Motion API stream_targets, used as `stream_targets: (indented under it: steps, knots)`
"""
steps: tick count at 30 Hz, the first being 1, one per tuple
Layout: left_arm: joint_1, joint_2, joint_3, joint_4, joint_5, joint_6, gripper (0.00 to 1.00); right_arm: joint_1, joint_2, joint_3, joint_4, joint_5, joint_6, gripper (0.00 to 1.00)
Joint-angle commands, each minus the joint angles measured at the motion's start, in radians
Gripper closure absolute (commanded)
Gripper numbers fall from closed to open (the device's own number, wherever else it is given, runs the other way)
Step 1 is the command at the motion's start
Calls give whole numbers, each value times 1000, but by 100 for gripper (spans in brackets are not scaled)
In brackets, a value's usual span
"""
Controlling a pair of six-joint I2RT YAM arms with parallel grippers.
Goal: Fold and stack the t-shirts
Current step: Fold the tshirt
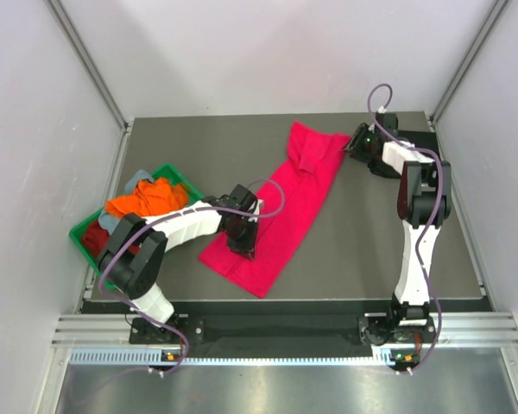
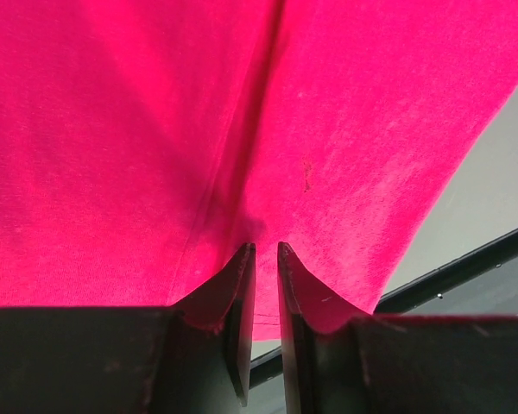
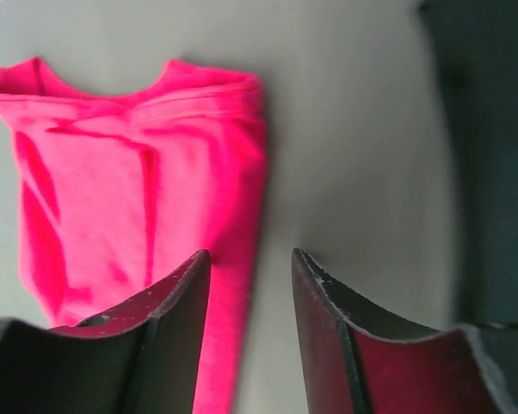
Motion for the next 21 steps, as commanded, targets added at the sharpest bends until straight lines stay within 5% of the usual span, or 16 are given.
stream_targets:
  steps: [1, 14, 21]
  knots:
    - [-6, 2, 31, 28, 1, -1, 79, -36, -92, 18, -73, 64, -65, 57]
    - [-9, -22, 17, 54, 18, -1, 79, -45, -273, -97, -208, 242, -237, 59]
    - [-11, -29, 20, 52, 16, -3, 79, -45, -287, -117, -231, 296, -263, 68]
